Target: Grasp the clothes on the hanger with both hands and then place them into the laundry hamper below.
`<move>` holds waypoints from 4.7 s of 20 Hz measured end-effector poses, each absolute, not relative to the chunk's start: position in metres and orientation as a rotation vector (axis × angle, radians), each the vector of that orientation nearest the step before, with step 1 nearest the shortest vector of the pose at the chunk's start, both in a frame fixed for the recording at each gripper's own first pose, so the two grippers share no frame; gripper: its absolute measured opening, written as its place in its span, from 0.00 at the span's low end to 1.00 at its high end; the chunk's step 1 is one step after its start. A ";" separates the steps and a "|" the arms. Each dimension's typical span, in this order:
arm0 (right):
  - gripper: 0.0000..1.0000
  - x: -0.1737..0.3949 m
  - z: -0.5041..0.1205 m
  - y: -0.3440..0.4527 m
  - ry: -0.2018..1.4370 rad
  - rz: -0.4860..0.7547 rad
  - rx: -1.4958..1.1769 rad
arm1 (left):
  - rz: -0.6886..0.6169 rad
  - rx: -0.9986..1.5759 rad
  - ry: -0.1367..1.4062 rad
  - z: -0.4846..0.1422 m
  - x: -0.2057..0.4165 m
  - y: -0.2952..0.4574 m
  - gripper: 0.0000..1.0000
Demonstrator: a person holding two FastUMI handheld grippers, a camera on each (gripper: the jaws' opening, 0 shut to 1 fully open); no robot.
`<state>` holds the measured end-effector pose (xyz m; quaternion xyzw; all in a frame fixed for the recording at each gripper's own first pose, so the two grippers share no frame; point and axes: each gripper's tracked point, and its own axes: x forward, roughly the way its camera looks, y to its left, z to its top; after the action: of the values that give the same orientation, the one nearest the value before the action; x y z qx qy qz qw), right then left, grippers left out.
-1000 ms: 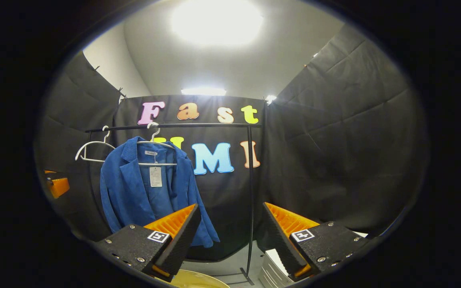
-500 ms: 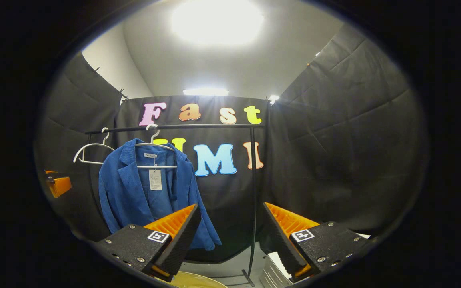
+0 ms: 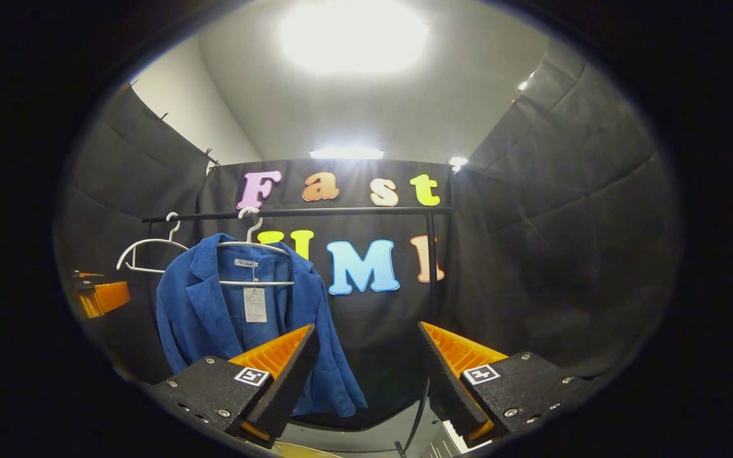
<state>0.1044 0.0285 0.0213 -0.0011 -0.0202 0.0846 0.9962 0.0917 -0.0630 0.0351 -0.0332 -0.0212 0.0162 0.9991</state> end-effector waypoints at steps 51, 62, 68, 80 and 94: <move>0.00 0.364 -0.046 0.193 0.071 0.549 0.109 | 0.368 0.007 0.122 -0.039 0.297 -0.086 0.07; 0.00 0.354 0.067 0.156 -0.247 0.514 0.039 | 0.366 0.066 -0.016 0.057 0.240 -0.071 0.10; 0.00 0.373 0.098 0.141 -0.346 0.467 -0.002 | 0.404 0.128 -0.058 0.093 0.233 -0.032 0.09; 0.00 0.448 0.083 0.115 -0.340 0.352 0.021 | 0.419 0.135 -0.079 0.121 0.280 0.033 0.09; 0.00 0.515 -0.026 0.137 -0.042 0.334 0.075 | 0.332 0.085 0.081 0.049 0.347 0.057 0.05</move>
<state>0.5149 0.1374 -0.0257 0.0374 -0.0211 0.1664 0.9851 0.3467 0.0566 0.0493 0.0423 0.0401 0.1650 0.9846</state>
